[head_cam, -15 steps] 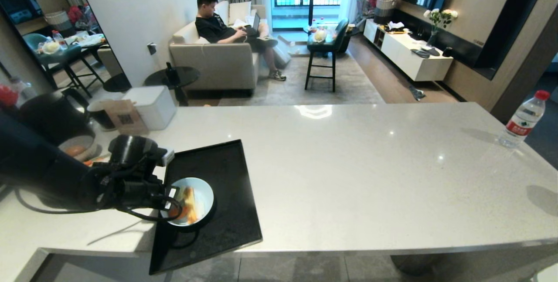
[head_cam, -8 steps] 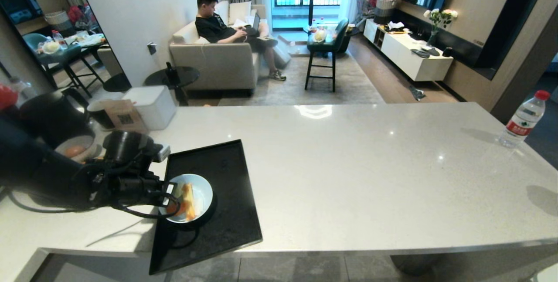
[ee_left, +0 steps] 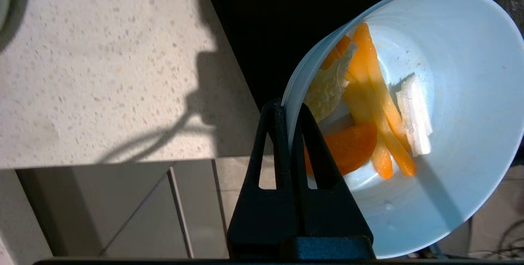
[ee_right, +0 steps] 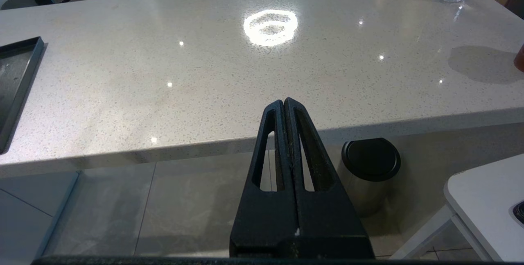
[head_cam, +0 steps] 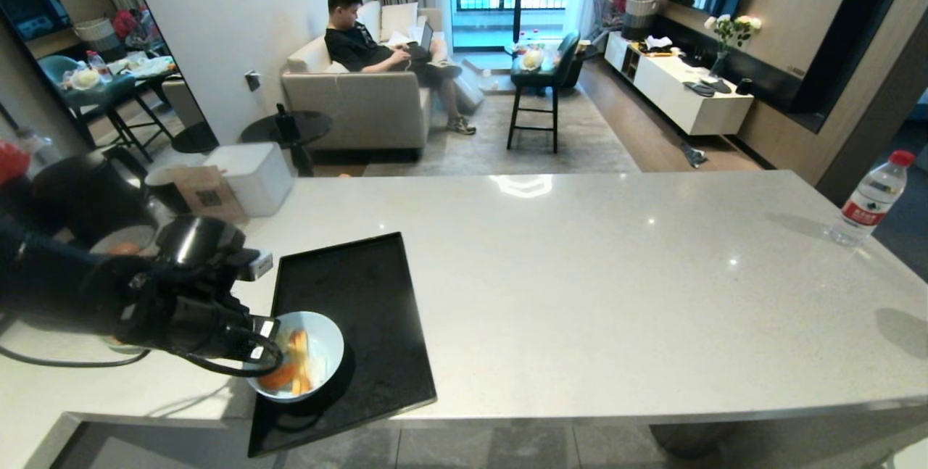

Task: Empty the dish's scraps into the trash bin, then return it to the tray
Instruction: Pick up the bowl with leftover food

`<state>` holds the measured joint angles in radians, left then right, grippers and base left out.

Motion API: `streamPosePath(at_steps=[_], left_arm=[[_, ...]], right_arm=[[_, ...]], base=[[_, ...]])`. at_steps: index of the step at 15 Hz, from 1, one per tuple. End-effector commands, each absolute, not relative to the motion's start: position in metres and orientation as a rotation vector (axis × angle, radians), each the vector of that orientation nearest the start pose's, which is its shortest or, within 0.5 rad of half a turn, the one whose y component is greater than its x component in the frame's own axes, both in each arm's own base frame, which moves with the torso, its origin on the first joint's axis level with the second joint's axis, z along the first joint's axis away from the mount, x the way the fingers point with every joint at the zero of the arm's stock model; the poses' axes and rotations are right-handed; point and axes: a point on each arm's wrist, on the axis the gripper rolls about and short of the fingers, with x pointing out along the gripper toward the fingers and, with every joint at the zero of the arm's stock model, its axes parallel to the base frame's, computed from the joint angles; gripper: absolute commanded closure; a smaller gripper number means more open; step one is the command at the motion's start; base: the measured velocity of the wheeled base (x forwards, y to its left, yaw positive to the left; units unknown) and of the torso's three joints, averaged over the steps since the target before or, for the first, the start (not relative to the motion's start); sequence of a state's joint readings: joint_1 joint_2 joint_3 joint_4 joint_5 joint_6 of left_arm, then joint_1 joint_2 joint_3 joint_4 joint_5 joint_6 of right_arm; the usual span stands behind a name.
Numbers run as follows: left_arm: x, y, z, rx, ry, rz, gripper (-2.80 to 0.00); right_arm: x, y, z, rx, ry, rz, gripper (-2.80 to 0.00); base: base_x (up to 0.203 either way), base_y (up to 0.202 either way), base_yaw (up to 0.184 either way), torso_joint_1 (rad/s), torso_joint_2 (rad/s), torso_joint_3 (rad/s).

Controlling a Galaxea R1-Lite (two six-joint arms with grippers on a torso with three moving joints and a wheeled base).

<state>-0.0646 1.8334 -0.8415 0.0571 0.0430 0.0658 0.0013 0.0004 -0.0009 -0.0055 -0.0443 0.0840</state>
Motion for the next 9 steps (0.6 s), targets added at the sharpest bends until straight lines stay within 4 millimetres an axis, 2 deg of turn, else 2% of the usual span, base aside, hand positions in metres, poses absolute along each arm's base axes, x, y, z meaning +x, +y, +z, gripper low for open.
streamPosePath(at_steps=[1,6,9], left_arm=[[0.281,-0.024,0.108,0.069,1.023,-0.078,0.0],[0.271,-0.033,0.117,0.033,1.016,-0.159,0.0],[0.258,-0.035,0.127,0.035,1.05,-0.183,0.0]], right_arm=[[-0.023,-0.001,0.076,0.084,-0.008,-0.043,0.0],[-0.023,-0.001,0.077,0.085,-0.009,-0.043,0.0],[-0.023,-0.001,0.076,0.085,-0.008,-0.043,0.0]], base=[[0.0,0.0,0.0,0.0,0.0,0.0],[0.0,0.0,0.0,0.0,0.0,0.0],[0.0,0.0,0.0,0.0,0.0,0.0]])
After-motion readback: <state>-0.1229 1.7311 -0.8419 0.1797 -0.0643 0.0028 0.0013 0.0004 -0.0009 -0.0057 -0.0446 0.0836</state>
